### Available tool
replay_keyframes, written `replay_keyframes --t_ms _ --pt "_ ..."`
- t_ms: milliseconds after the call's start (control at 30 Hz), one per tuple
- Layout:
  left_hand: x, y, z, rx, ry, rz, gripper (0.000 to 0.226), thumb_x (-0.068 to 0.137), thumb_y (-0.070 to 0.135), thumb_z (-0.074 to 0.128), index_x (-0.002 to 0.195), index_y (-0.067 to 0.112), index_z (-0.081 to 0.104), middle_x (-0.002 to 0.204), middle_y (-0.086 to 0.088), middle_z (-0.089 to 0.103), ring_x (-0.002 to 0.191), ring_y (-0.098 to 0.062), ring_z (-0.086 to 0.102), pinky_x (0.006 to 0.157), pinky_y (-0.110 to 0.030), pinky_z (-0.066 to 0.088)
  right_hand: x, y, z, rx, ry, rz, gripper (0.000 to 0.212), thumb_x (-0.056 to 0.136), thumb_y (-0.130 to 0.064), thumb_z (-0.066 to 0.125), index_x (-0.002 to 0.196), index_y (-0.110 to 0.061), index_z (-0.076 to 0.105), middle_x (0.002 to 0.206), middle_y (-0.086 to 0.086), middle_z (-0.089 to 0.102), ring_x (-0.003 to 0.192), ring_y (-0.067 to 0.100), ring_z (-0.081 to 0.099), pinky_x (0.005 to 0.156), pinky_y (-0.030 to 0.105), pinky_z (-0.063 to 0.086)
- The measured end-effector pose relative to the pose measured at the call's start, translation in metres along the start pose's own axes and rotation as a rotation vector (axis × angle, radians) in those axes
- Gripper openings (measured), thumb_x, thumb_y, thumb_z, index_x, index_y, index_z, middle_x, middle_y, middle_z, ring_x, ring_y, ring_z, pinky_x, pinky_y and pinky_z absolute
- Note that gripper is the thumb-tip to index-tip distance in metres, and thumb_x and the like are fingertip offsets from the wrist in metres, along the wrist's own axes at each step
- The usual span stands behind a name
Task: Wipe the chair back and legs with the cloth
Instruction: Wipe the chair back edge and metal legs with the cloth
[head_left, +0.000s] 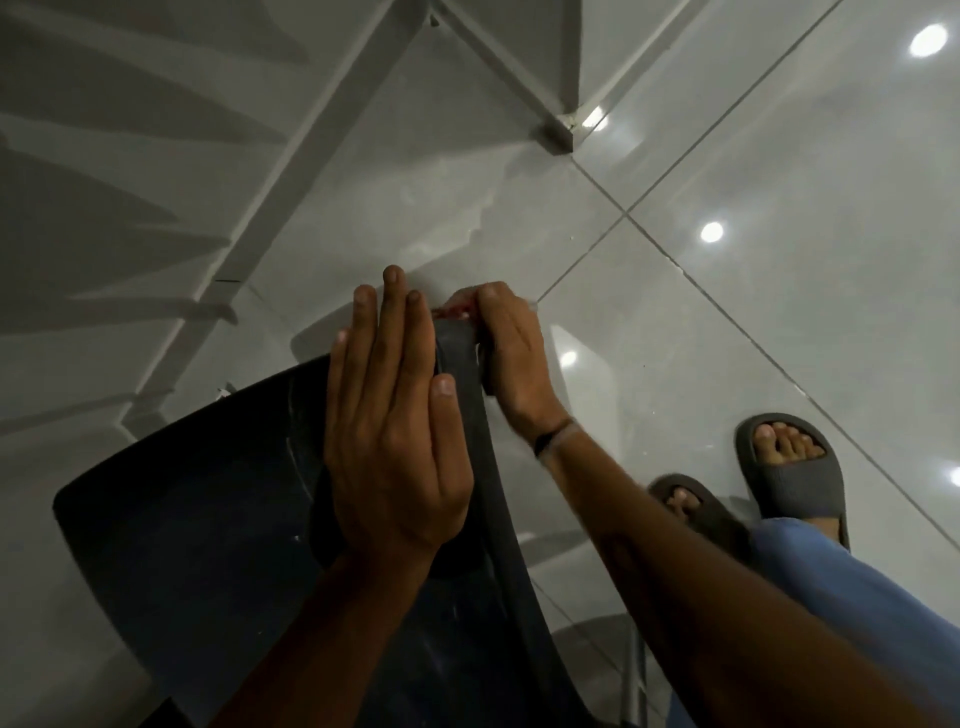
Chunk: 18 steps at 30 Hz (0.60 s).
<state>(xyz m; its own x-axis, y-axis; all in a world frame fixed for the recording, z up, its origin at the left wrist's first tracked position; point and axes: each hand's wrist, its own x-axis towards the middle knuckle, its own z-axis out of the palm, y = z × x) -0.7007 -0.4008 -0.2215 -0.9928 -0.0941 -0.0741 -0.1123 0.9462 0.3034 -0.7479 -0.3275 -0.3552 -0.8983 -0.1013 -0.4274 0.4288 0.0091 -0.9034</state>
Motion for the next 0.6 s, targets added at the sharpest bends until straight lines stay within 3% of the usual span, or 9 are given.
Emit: replay_keyframes --t_ms 67,100,167,267,333,400,467,533,600 --pt "0.0 0.001 0.0 0.013 0.006 0.0 0.058 0.11 0.024 0.029 0.163 0.002 0.037 0.175 -0.017 0.033 0.167 -0.03 0.023 0.136 -0.056 0.027 -0.019 -0.007 0.005 0.043 -0.023 -0.15 0.035 0.116 -0.037 0.035 0.115 -0.031 0.069 0.12 0.001 0.069 0.117 0.03 0.066 0.106 0.055 0.052" --pt "0.001 0.001 -0.001 0.019 0.004 0.002 0.058 0.11 0.024 0.028 0.163 0.002 0.036 0.175 -0.017 0.033 0.167 -0.03 0.024 0.136 -0.056 0.027 -0.019 -0.003 0.003 -0.003 0.003 -0.189 0.032 0.115 -0.04 0.038 0.118 -0.03 0.068 0.122 0.0 0.068 0.118 0.026 0.065 0.106 0.051 0.052" --pt "0.001 0.003 -0.001 0.016 -0.004 -0.005 0.058 0.11 0.024 0.028 0.163 0.002 0.035 0.175 -0.017 0.033 0.167 -0.029 0.023 0.137 -0.056 0.027 -0.005 0.017 -0.002 -0.213 0.045 -0.186 0.044 0.112 -0.041 0.041 0.119 -0.008 0.07 0.123 0.013 0.07 0.115 0.031 0.066 0.104 0.048 0.053" --pt "0.0 0.004 -0.002 0.001 -0.004 -0.003 0.058 0.109 0.024 0.029 0.162 0.002 0.035 0.174 -0.017 0.034 0.167 -0.029 0.024 0.137 -0.055 0.026 0.024 0.03 -0.015 -0.157 0.024 0.146 0.051 0.114 -0.023 0.034 0.118 0.011 0.071 0.123 0.03 0.071 0.121 0.044 0.065 0.113 0.058 0.048" --pt "0.001 0.004 -0.001 0.016 0.003 0.002 0.057 0.109 0.023 0.03 0.162 0.002 0.036 0.174 -0.017 0.035 0.166 -0.03 0.025 0.137 -0.053 0.025 0.029 0.026 -0.014 0.014 -0.004 0.233 0.046 0.118 -0.014 0.034 0.112 0.015 0.07 0.118 0.033 0.072 0.117 0.046 0.069 0.112 0.06 0.052" --pt "0.001 0.003 -0.003 0.037 -0.004 0.021 0.058 0.109 0.024 0.029 0.163 0.003 0.035 0.175 -0.018 0.034 0.167 -0.031 0.023 0.138 -0.052 0.022 0.015 0.011 -0.009 0.098 -0.028 0.128 0.045 0.118 -0.012 0.033 0.108 0.011 0.07 0.113 0.024 0.073 0.108 0.033 0.073 0.102 0.048 0.059" --pt "0.001 0.005 -0.004 0.062 -0.056 0.087 0.059 0.11 0.028 0.028 0.163 0.003 0.036 0.176 -0.019 0.031 0.168 -0.033 0.018 0.139 -0.052 0.018 -0.007 0.004 -0.003 0.105 -0.025 -0.009 0.038 0.116 -0.011 0.035 0.111 0.003 0.07 0.113 0.015 0.071 0.107 0.018 0.069 0.099 0.032 0.058" --pt "0.001 0.002 -0.009 0.118 -0.136 0.206 0.061 0.11 0.032 0.029 0.163 0.002 0.039 0.175 -0.022 0.029 0.168 -0.034 0.013 0.14 -0.053 0.015 -0.007 0.007 -0.006 0.005 -0.009 -0.094 0.032 0.115 -0.005 0.039 0.113 0.003 0.071 0.114 0.018 0.069 0.11 0.026 0.067 0.104 0.044 0.055" --pt "0.007 -0.007 -0.016 0.201 -0.217 0.359 0.066 0.109 0.04 0.033 0.16 -0.001 0.042 0.172 -0.026 0.034 0.166 -0.038 0.019 0.138 -0.057 0.021 0.008 0.013 -0.012 -0.18 -0.013 -0.13 0.041 0.112 -0.016 0.04 0.11 0.009 0.072 0.112 0.026 0.071 0.108 0.042 0.066 0.101 0.058 0.052"
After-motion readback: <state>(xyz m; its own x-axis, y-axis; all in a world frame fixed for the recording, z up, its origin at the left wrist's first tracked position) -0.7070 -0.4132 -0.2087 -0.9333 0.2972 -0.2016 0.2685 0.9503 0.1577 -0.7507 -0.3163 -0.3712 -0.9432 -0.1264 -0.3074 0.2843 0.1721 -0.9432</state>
